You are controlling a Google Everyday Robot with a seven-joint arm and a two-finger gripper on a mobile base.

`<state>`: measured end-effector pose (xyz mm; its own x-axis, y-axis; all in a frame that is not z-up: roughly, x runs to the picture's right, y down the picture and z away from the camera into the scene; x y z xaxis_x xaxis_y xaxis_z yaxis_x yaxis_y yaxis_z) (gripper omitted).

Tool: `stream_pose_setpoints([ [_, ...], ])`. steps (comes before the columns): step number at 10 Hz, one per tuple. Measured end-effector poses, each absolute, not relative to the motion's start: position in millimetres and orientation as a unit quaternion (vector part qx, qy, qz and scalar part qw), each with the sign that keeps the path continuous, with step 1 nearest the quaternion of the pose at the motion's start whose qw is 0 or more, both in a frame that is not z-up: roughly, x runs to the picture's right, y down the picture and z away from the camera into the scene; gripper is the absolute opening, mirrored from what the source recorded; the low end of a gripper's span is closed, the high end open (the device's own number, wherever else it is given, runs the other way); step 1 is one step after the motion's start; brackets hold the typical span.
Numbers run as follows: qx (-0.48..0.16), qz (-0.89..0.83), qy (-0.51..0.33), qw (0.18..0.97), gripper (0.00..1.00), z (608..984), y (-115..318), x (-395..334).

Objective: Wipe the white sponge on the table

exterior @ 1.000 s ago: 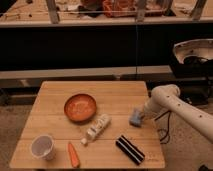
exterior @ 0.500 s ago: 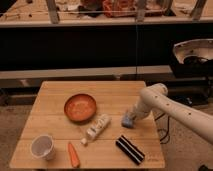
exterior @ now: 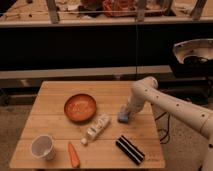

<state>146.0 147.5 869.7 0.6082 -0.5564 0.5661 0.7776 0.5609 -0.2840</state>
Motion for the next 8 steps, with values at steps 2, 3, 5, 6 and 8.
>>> stream_pose_setpoints([
  [2, -0.261, -0.394, -0.208, 0.857, 0.03, 875, 132, 148],
  [3, -0.260, -0.393, -0.208, 0.857, 0.03, 880, 126, 156],
  [5, -0.263, -0.383, -0.208, 0.861, 0.03, 886, 122, 179],
  [6, -0.266, -0.372, -0.207, 0.865, 0.03, 889, 122, 196],
  [8, -0.269, -0.349, -0.204, 0.874, 0.03, 893, 127, 229],
])
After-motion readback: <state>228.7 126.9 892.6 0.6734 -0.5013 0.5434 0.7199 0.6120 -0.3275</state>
